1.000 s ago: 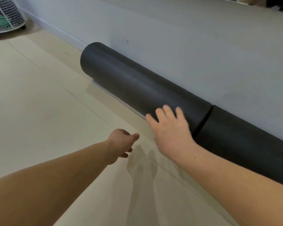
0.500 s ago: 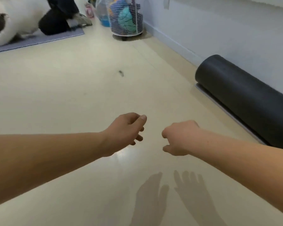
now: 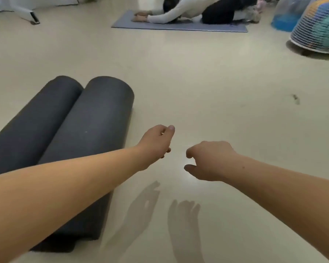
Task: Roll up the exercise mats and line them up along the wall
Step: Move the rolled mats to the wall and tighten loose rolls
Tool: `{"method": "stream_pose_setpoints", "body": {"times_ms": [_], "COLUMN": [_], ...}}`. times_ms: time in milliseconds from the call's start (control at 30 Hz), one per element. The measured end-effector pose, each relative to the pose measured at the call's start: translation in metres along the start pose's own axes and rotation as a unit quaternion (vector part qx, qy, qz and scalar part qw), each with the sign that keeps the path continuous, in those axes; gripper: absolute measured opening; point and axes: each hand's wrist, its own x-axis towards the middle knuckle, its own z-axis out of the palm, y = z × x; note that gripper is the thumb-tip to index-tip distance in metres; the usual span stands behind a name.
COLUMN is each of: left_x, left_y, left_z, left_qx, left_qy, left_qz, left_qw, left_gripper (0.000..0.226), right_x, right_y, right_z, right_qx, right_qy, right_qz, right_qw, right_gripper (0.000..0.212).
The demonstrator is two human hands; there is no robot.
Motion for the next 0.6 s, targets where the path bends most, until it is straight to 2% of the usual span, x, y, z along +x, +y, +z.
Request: {"method": "stream_pose_setpoints", "body": {"times_ms": [133, 267, 333, 400, 500, 600], "left_x": [0.012, 0.009, 0.007, -0.004, -0.022, -0.024], "left_y": [-0.036, -0.063, -0.089, -0.122, -0.163, -0.180], "left_z": [-0.075, -0.165, -0.210, -0.241, -0.249, -0.240], "left_qx": [0.043, 0.187, 0.267, 0.313, 0.240, 0.123], "left_qy": [0.074, 0.150, 0.177, 0.173, 0.126, 0.110], "left_qz": [0.005, 0.033, -0.009, -0.100, -0.215, -0.252], "left_qw": [0.996, 0.970, 0.947, 0.928, 0.938, 0.953], "left_gripper": [0.047, 0.045, 0.048, 0.054, 0.086, 0.117], "right_x": [0.049, 0.081, 0.089, 0.095, 0.101, 0.103], "right_y": [-0.071, -0.130, -0.151, -0.167, -0.184, -0.193], "right_z": [-0.029, -0.042, -0.037, -0.028, -0.013, 0.002], "right_qx": [0.040, 0.139, 0.185, 0.231, 0.303, 0.386], "right_qy": [0.026, 0.029, 0.016, 0.007, 0.007, 0.000], "right_qz": [-0.044, -0.079, -0.097, -0.116, -0.130, -0.119], "right_qw": [0.998, 0.987, 0.978, 0.966, 0.944, 0.915], "right_gripper": [0.039, 0.045, 0.048, 0.052, 0.059, 0.066]}}
